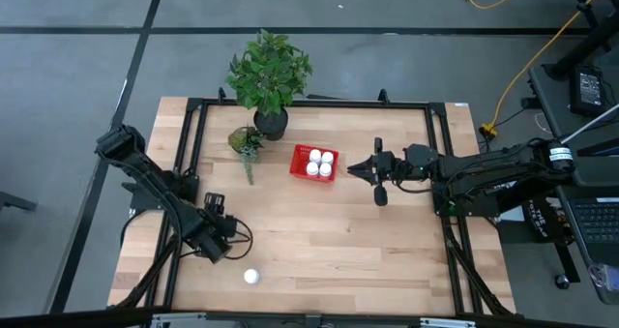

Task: Pick and place pill bottles into a basket
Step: Put the white medicine bottle into the red bin

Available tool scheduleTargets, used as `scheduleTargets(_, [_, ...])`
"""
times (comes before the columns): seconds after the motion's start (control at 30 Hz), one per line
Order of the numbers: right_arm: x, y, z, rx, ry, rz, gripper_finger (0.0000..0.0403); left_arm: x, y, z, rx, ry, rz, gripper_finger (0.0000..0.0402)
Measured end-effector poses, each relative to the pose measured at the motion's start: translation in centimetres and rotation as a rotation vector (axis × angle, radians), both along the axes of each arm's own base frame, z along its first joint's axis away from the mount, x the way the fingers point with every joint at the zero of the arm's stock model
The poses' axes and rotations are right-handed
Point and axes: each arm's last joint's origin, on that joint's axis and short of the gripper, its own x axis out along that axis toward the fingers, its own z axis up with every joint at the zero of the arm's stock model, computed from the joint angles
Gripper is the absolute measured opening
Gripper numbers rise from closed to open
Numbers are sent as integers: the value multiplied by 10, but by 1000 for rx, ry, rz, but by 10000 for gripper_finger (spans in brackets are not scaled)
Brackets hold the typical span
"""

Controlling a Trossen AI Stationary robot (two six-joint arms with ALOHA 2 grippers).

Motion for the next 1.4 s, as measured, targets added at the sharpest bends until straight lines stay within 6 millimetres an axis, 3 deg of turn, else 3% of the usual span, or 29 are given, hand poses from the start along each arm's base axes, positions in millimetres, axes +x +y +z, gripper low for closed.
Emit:
scheduleTargets(0.4, [0, 0, -1, 0, 10, 0, 42, 7, -8, -2, -95, -61, 84, 235])
scheduleTargets(0.73, [0, 0, -1, 4, 10, 0, 42, 15, -11, -18, 12, -96, 16, 235])
scheduleTargets(0.83, [0, 0, -1, 4, 10, 0, 42, 22, -11, -10, 10, -163, 12, 235])
scheduleTargets(0.93, [0, 0, -1, 7, 10, -1, 42, 21, -6, -13, 41, -116, 3, 235])
scheduleTargets(1.17, [0, 0, -1, 5, 13, -1, 42, 29, -4, 7, 79, -97, 8, 235])
scheduleTargets(1.4, [0, 0, -2, 4, 17, 0, 42, 32, -4, 33, 186, -46, -189, 235])
